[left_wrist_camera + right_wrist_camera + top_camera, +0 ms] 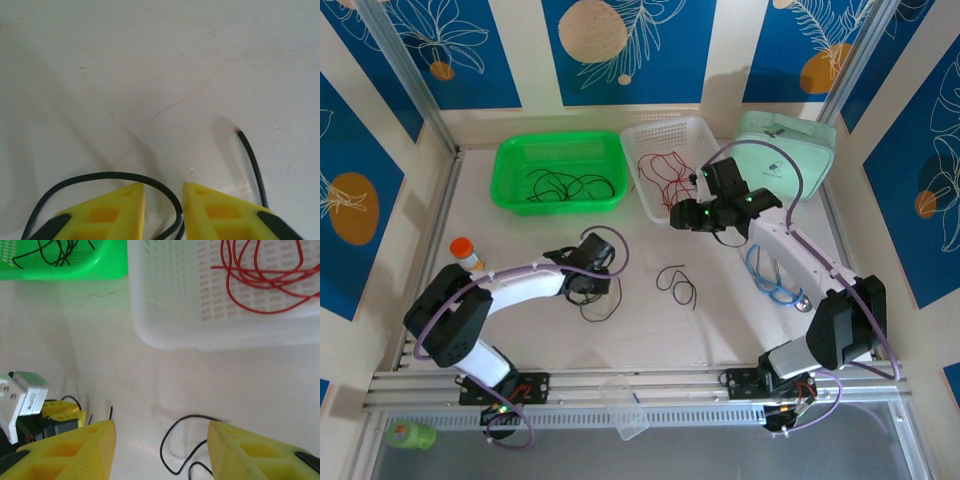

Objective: Untangle the cables

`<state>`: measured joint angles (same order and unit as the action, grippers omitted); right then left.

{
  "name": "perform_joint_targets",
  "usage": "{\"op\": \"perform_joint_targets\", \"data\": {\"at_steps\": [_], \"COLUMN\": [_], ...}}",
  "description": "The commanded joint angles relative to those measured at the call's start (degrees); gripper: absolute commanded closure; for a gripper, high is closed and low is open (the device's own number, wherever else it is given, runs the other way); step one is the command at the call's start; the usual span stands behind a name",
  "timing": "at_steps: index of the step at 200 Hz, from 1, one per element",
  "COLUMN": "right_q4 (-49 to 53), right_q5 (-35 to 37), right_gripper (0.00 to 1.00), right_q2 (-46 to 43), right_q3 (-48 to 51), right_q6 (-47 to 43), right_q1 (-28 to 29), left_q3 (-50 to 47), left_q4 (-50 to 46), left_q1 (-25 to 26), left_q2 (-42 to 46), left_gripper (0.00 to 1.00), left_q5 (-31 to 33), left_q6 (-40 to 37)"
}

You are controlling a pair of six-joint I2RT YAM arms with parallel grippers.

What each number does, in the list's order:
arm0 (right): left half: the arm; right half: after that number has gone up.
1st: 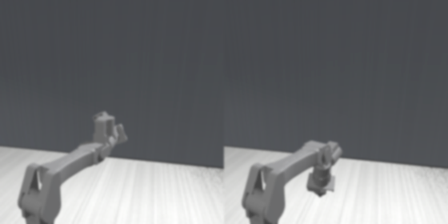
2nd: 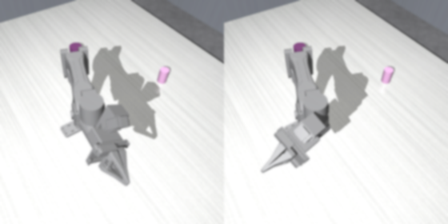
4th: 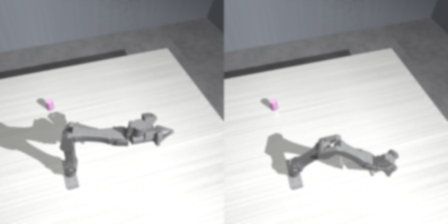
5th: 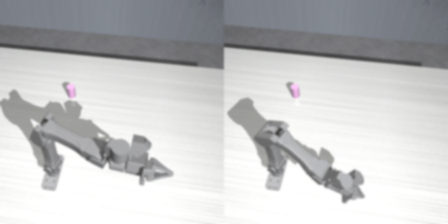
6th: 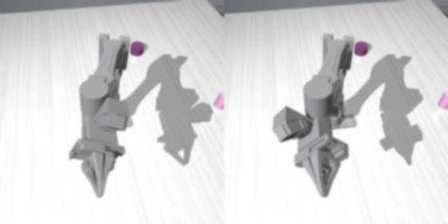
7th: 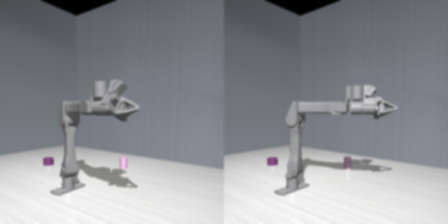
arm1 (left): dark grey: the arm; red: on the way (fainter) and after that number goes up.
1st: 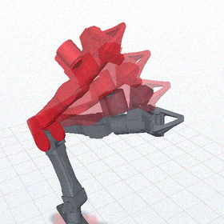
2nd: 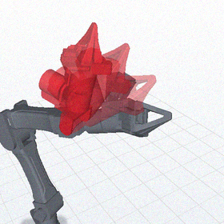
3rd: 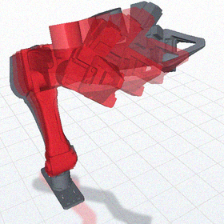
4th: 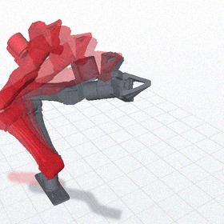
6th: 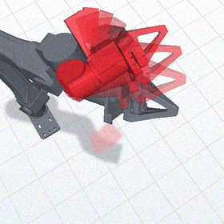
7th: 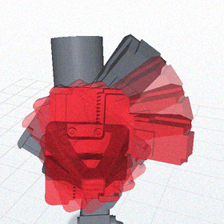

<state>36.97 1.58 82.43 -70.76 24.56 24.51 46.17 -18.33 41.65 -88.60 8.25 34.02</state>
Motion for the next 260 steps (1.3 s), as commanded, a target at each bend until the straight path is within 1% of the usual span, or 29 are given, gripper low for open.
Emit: {"op": "perform_joint_targets", "data": {"at_steps": [1,18,27,51,77,97,120,140,158,176,196,222,240,260], "right_q4": [0.17,-0.38,-0.72,-4.80,-14.56,-19.04,-22.56,-27.03,-32.44,-37.83,-41.62,-44.88,-45.29,-45.57], "right_q5": [-0.33,-0.85,-0.99,-3.26,-8.23,-9.14,-9.80,-10.69,-11.49,-11.86,-11.49,-7.52,-4.03,-0.18], "right_gripper": [0.49,0.48,0.48,0.48,0.48,0.48,0.48,0.48,0.48,0.48,0.51,0.56,0.57,0.62], "right_q2": [-4.07,-5.26,-5.22,-3.56,0.17,3.18,4.99,4.22,2.69,1.96,2.33,2.47,2.29,2.60], "right_q3": [3.26,5.96,7.07,10.06,13.26,13.73,13.72,15.23,17.47,19.03,18.46,18.25,18.64,19.03], "right_q6": [2.75,5.34,7.10,13.46,20.96,24.50,26.32,28.53,32.44,35.37,34.82,30.46,28.57,27.38], "right_q1": [2.23,5.31,7.33,13.27,17.57,19.43,20.47,20.75,20.92,22.33,24.91,28.72,29.87,30.16], "left_q3": [-0.39,-0.13,0.18,1.17,1.90,2.47,3.36,3.98,4.02,4.06,4.49,4.89,4.98,5.22], "left_q4": [0.90,0.68,0.28,-1.44,-3.16,-4.46,-6.19,-7.40,-7.56,-7.51,-7.44,-7.19,-6.90,-6.63], "left_q1": [-1.02,-1.04,-1.06,-1.09,-1.05,-1.04,-1.07,-1.06,-1.04,-1.04,-1.04,-1.04,-1.07,-1.04], "left_q2": [0.06,1.85,3.19,7.76,14.08,19.15,24.50,27.66,30.01,31.73,32.51,32.77,32.92,33.27], "left_gripper": [0.83,0.95,1.00,1.00,1.00,1.00,1.00,1.00,1.00,1.00,1.00,1.00,1.00,1.00], "left_q5": [1.67,1.86,1.86,1.25,0.76,0.45,0.23,0.36,0.87,1.63,1.94,1.94,1.71,1.01], "left_q6": [-1.27,-1.65,-1.75,-1.77,-1.64,-1.46,-1.33,-1.11,-0.33,0.92,2.05,3.38,4.07,4.68]}}
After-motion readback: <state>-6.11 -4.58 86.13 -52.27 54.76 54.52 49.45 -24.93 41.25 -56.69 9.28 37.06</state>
